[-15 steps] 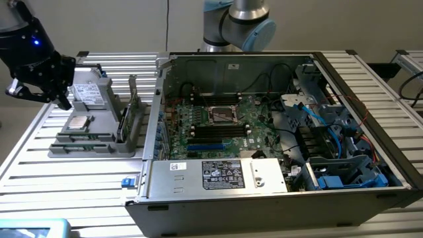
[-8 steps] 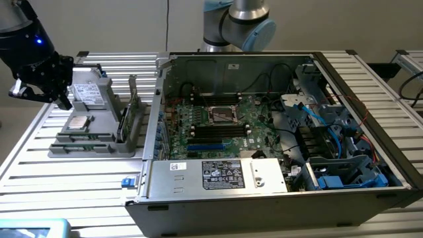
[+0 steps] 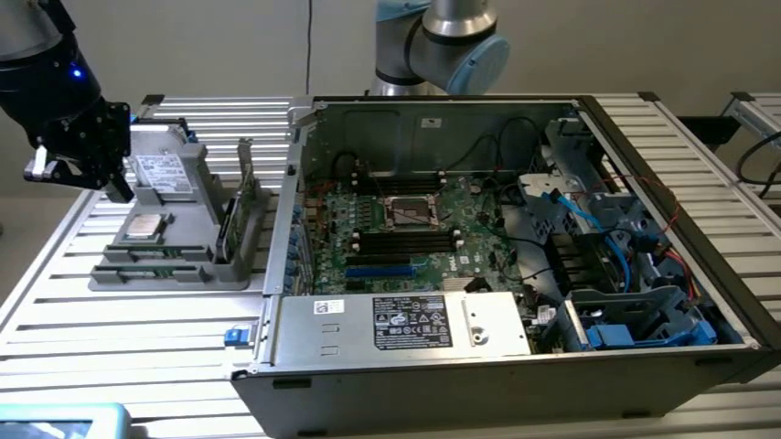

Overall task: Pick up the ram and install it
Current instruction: 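Pick up the ram and move it above insertion slot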

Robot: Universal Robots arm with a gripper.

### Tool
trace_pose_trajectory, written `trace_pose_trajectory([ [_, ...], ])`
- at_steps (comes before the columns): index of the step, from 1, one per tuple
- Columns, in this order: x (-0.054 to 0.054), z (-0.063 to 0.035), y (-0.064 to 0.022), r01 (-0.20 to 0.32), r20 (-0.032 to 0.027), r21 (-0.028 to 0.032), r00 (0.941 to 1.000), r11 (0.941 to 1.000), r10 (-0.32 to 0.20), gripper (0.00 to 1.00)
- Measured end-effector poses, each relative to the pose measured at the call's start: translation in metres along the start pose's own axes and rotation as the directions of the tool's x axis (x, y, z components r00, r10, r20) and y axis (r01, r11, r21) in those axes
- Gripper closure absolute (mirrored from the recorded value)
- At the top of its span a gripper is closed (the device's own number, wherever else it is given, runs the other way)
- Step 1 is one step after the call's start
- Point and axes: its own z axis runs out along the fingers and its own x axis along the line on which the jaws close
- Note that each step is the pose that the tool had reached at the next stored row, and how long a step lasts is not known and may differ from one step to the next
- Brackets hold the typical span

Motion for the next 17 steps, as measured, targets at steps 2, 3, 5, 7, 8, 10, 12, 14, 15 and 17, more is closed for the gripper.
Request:
trace_pose_trajectory([
  [2, 0.0000, 0.0000, 0.0001, 0.033, 0.0003, -0.0004, 0.9994, 0.9994, -0.033, 0.89],
  [3, 0.0000, 0.0000, 0.0001, 0.047, 0.0005, -0.0006, 0.9989, 0.9989, -0.047, 0.89],
  [5, 0.0001, 0.0001, 0.0002, 0.075, 0.0007, -0.0010, 0.9972, 0.9972, -0.075, 0.89],
  [7, 0.0002, 0.0001, 0.0005, 0.098, 0.0009, -0.0014, 0.9952, 0.9952, -0.098, 0.89],
  [8, 0.0002, 0.0001, 0.0008, 0.110, 0.0010, -0.0016, 0.9939, 0.9939, -0.110, 0.89],
  [10, 0.0003, 0.0001, 0.0016, 0.128, 0.0012, -0.0019, 0.9918, 0.9918, -0.128, 0.89],
  [12, 0.0004, 0.0002, 0.0021, 0.136, 0.0013, -0.0021, 0.9907, 0.9907, -0.136, 0.89],
  [14, 0.0004, 0.0003, 0.0022, 0.139, 0.0014, -0.0020, 0.9903, 0.9903, -0.139, 0.89],
  [15, 0.0004, 0.0003, 0.0023, 0.139, 0.0014, -0.0020, 0.9902, 0.9902, -0.139, 0.89],
  [17, 0.0005, 0.0005, 0.0024, 0.141, 0.0013, -0.0022, 0.9901, 0.9901, -0.141, 0.89],
])
